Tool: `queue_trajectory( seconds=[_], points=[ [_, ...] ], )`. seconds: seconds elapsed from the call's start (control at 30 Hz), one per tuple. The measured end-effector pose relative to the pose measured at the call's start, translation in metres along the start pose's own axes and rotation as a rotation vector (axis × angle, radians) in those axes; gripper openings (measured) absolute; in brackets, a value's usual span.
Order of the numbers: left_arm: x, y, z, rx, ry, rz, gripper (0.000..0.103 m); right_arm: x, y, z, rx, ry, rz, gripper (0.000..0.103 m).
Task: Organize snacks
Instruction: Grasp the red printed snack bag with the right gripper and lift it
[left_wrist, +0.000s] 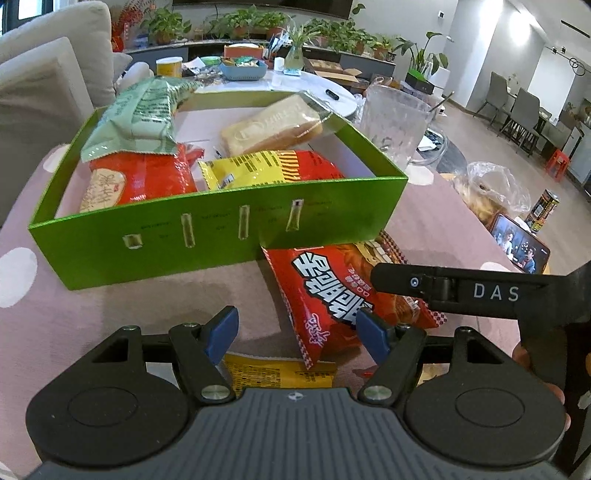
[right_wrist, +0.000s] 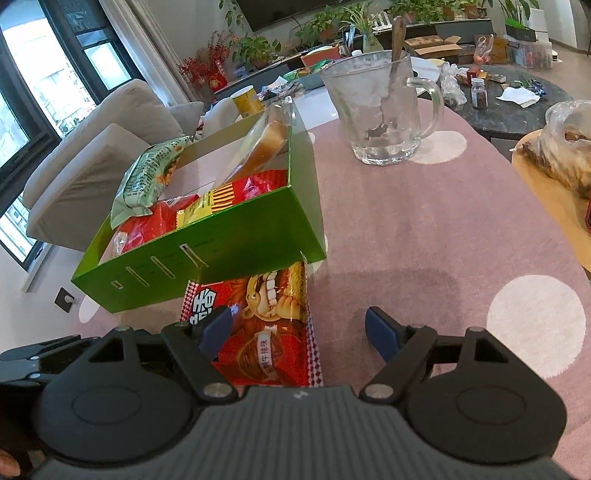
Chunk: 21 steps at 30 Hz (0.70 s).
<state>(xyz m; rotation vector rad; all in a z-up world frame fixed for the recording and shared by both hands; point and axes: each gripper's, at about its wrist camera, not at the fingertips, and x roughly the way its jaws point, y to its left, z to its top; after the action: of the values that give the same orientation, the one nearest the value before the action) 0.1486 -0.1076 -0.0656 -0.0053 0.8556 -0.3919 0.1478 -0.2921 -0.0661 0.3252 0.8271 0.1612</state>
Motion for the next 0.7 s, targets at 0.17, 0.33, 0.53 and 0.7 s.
queue_trajectory(
  seconds=[0.17,0.33,0.53,0.7],
  points=[
    [0.008,-0.005,0.000,0.002,0.028,-0.043,0.059,0.002,0.003,0.001,-0.012,0.014,0.010,0.062],
    [0.011,-0.013,-0.001,0.035,0.039,-0.087,0.046,0.000,0.011,0.000,-0.027,0.031,0.064,0.048],
    [-0.014,-0.021,-0.001,0.068,-0.023,-0.087,0.044,-0.018,0.027,-0.001,-0.076,-0.006,0.077,0.047],
    [-0.044,-0.020,0.002,0.070,-0.097,-0.080,0.044,-0.041,0.040,0.003,-0.093,-0.057,0.098,0.047]
  ],
)
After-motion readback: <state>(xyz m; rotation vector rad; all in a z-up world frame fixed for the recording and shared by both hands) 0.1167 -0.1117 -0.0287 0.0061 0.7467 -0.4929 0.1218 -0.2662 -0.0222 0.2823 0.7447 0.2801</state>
